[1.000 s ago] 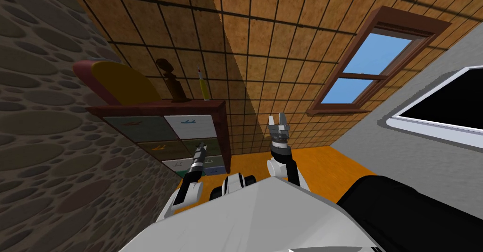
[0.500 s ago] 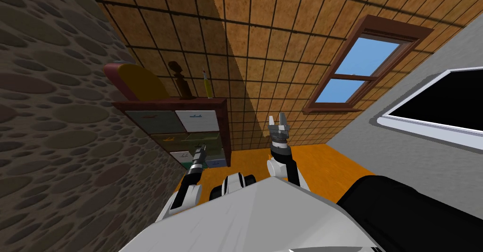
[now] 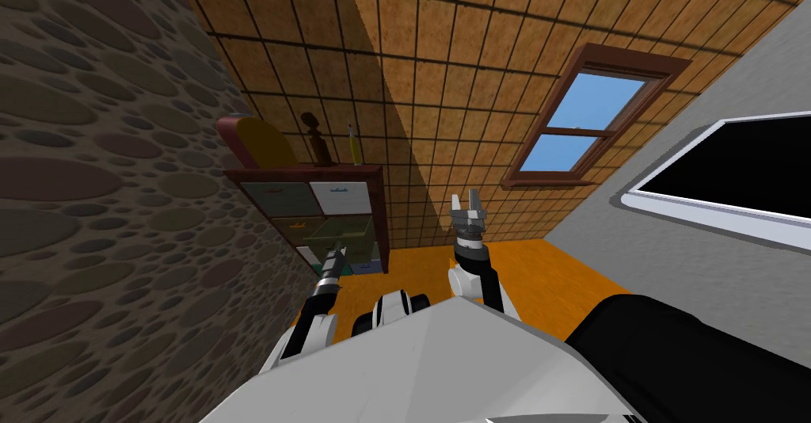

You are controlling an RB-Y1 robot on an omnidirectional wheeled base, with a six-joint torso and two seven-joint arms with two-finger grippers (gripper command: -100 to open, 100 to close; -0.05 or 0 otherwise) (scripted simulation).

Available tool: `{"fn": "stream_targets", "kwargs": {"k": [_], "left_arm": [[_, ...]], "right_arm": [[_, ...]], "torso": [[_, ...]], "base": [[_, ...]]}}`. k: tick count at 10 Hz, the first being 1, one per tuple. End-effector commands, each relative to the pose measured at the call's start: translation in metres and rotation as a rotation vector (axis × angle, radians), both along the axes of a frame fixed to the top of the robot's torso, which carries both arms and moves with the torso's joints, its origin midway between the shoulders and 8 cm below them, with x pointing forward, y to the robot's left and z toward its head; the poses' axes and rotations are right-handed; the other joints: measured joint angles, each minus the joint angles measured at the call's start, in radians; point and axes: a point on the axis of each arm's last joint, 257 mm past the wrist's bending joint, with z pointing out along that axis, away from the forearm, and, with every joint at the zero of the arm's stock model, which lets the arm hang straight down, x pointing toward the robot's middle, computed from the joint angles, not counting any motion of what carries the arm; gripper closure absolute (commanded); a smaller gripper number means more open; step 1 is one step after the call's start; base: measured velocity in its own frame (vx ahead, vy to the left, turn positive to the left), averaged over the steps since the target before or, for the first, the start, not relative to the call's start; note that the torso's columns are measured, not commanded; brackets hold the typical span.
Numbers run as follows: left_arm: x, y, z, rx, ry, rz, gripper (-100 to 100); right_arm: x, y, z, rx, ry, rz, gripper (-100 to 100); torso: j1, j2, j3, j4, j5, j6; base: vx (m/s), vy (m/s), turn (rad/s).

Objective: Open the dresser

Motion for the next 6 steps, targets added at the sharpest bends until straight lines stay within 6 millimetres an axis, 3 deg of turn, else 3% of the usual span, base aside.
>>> {"fn": "stream_targets", "kwargs": {"k": [1, 6], "left_arm": [[0.002, 0.001, 0.011, -0.001, 0.002, 0.001, -100], [0.004, 0.002, 0.038, -0.002, 0.002, 0.002, -100]], "right_arm": [[0.000, 0.000, 0.000, 0.000, 0.000, 0.000, 0], [0.000, 0.000, 0.000, 0.000, 0.000, 0.000, 0]], "torso": [[-0.001, -0.006, -0.004, -0.003, 0.001, 0.001], [0.002, 0.002, 0.001, -0.002, 0.002, 0.001]], "base": [[0.021, -0.013, 0.006], [0.007, -0.005, -0.005]]}}
